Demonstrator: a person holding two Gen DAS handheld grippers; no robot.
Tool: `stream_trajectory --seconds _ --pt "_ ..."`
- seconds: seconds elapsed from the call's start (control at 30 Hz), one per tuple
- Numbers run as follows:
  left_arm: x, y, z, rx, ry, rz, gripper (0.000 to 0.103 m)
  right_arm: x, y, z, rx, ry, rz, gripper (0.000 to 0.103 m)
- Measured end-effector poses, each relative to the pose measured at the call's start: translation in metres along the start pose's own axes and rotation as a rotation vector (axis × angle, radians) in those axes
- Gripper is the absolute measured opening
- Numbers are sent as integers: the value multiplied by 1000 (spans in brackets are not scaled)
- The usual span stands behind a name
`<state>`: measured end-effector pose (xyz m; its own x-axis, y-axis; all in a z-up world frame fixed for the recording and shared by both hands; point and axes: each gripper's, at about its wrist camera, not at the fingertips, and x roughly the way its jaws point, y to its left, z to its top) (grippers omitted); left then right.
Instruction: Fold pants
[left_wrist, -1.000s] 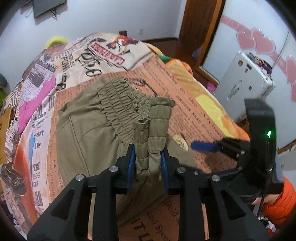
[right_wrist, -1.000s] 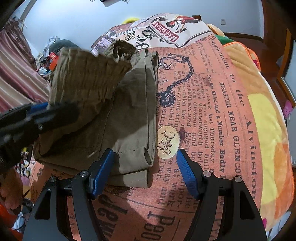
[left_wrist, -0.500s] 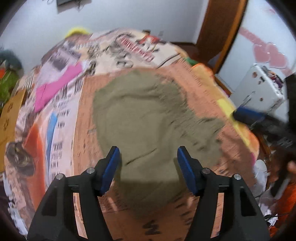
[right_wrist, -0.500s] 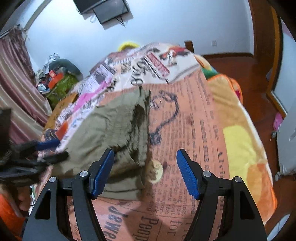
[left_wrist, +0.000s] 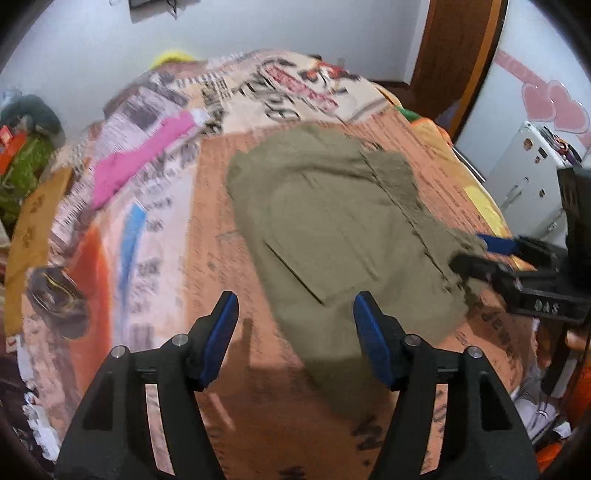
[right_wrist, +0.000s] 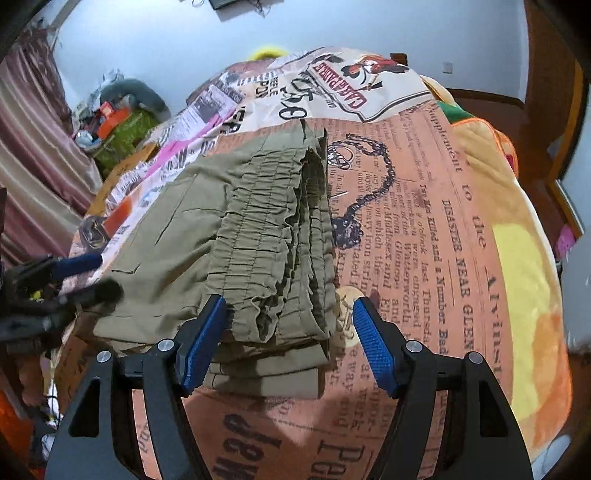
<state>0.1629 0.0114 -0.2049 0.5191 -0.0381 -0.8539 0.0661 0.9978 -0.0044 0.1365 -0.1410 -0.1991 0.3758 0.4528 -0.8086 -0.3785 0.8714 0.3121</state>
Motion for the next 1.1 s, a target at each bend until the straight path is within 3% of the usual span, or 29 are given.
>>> stream_trajectory --seconds 0.13,0.2,0.3,0.57,0.9,1.0,1.1 --pt "0 18 25 14 -54 76 66 -2 0 1 0 5 -4 70" --pt "3 30 41 4 -77 86 76 -3 1 1 -11 1 -11 70" --pt "14 45 69 -3 -103 105 78 -3 -1 0 2 1 -3 70" --pt "84 65 130 30 19 150 78 -2 -4 0 25 0 7 71" --pt "173 64 130 98 230 164 81 0 -8 5 31 9 13 75" --pt "175 72 124 60 204 177 94 0 -8 9 27 6 5 75" --pt "171 81 119 18 209 138 94 -2 -6 12 11 1 -15 75"
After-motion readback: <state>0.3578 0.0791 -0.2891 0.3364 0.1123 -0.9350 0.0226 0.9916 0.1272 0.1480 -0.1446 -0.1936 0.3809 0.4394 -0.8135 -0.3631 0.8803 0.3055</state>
